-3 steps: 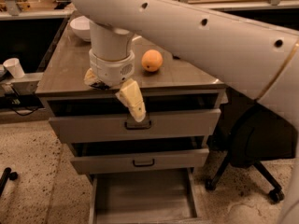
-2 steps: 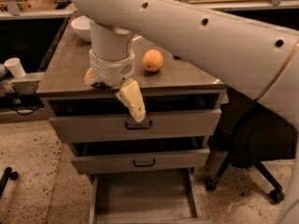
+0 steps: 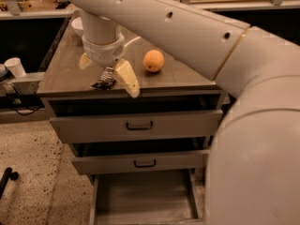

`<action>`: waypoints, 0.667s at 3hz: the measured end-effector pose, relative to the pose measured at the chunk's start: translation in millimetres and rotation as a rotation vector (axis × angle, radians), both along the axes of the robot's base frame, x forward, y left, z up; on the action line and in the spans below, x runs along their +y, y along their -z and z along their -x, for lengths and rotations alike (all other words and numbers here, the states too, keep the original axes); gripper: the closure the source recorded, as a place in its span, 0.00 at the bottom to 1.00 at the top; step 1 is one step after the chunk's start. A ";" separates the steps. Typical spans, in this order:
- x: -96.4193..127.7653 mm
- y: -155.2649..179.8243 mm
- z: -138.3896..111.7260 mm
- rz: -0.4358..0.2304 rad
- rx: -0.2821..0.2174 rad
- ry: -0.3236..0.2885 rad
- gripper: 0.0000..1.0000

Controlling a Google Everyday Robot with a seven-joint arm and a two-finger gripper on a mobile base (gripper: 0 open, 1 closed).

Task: Place rxbar chocolate into bottom drawer

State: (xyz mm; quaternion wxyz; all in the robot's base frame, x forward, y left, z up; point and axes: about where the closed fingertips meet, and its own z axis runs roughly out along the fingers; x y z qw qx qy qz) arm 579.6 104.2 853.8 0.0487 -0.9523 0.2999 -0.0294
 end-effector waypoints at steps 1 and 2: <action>7.6 2.9 -43.7 0.017 -0.045 -0.050 0.00; 77.9 68.4 -92.2 0.065 -0.095 -0.108 0.00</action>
Offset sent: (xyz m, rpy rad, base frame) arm 0.3917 0.5562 -0.7257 -0.0520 -0.0438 0.1271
